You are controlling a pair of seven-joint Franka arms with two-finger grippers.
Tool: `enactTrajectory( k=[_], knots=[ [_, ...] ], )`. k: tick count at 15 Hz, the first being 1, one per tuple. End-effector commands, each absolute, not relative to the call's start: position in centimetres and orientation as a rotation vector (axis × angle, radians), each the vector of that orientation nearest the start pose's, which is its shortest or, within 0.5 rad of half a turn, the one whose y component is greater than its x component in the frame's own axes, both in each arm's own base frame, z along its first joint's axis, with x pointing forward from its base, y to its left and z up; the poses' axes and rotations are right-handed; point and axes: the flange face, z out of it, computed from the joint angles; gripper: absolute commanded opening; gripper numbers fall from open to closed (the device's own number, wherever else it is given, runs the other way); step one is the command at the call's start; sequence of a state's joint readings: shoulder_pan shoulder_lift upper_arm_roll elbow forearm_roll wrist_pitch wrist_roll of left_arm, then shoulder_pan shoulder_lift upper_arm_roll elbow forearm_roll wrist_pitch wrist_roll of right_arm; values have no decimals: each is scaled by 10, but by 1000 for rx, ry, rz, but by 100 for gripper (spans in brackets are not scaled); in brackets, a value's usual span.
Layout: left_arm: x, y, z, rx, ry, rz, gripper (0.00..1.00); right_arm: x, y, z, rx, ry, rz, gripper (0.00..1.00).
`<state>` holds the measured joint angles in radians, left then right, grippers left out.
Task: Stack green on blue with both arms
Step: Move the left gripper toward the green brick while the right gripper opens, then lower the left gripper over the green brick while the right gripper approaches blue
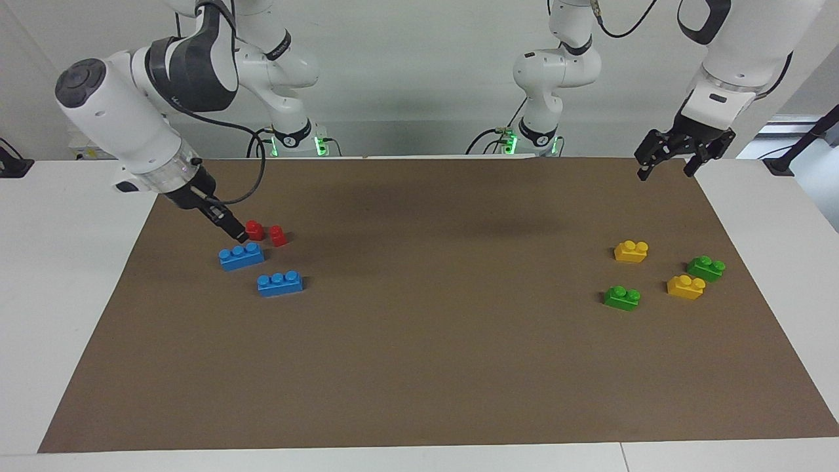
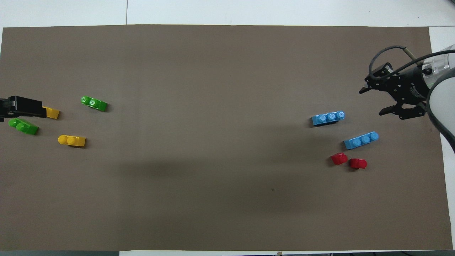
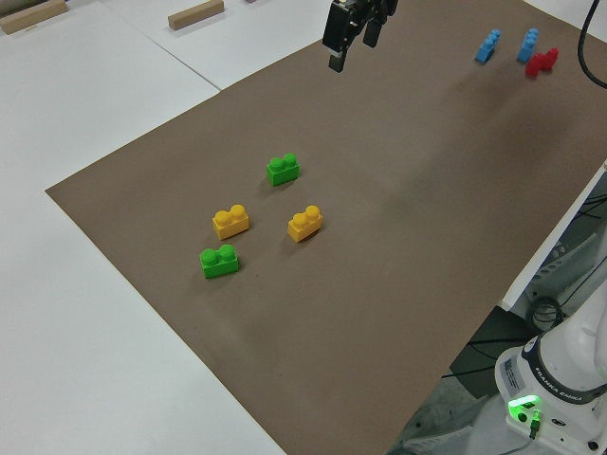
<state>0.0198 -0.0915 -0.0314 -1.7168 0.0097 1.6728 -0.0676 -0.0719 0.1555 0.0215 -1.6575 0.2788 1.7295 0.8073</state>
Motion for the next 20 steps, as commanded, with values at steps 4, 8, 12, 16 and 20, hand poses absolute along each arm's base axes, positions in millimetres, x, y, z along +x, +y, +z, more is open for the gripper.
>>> enactTrajectory(
  k=[4, 8, 12, 16, 20],
  knots=[
    [531, -1, 573, -3102, -433, -101, 100, 626, -26, 467, -2338, 1502, 344, 82],
    [547, 0, 535, -3046, -840, -92, 100, 622, -48, 434, -2177, 1581, 404, 91],
    [579, 0, 489, -2976, -1154, -107, 100, 628, -51, 392, -2180, 1599, 469, 94],
    [600, 3, 441, -2844, -1448, -67, 100, 631, -48, 361, -2204, 1575, 525, 94],
    [618, 18, 401, -2720, -1672, -52, 100, 630, -48, 340, -2201, 1591, 571, 94]
  ],
)
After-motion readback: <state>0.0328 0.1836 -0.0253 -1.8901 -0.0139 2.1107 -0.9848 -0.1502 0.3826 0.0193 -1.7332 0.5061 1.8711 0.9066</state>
